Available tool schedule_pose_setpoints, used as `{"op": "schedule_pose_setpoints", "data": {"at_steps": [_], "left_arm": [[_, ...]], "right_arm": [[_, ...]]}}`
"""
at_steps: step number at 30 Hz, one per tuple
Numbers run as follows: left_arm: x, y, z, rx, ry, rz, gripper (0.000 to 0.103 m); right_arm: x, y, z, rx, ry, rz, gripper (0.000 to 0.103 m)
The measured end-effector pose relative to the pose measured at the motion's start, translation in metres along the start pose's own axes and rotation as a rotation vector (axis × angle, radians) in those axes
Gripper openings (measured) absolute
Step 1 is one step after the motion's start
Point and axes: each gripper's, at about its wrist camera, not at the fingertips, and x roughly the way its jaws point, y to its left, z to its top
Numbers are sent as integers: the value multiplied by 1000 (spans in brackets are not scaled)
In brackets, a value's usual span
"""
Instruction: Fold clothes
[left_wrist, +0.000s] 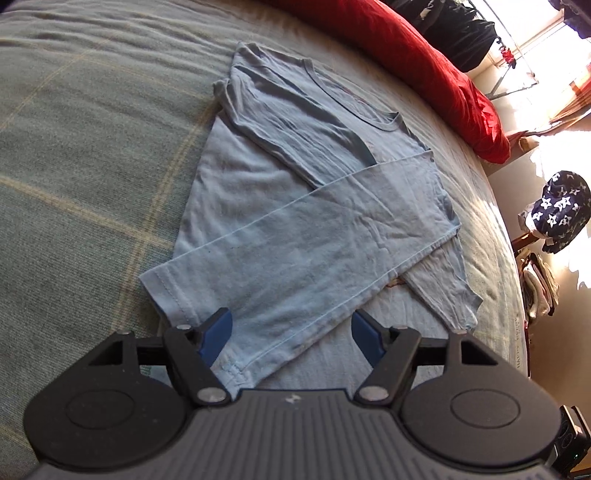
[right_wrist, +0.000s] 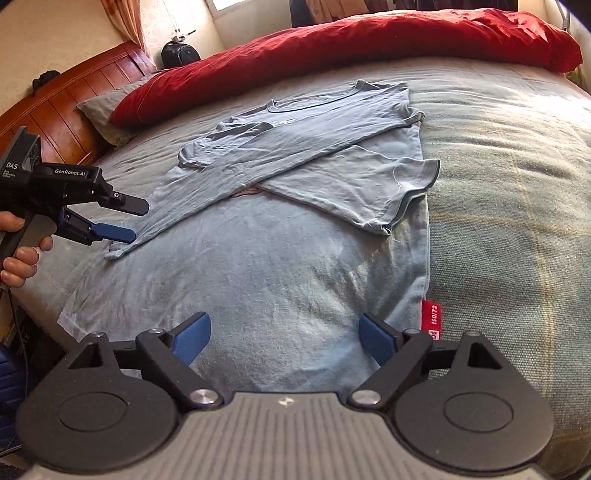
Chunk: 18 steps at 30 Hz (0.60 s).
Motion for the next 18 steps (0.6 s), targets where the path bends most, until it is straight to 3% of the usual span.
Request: {"op": "schedule_pose_setpoints", "data": {"at_steps": [4,8,13,18], "left_arm": [[-14,-11,0,66,-60,24,71],[-9,-39,10,137,-92,-38,72],[23,-56,10,171,-69,-61,72],[37,-47,2,127,-29,-71,72]], "right_arm": [[-2,-6,-3,45,-22,29,94],[-1,-7,-4,65,-30,40,97],[2,1,-5,26,-23,21,101],[2,6,-6,-7,-22,4,102]]}}
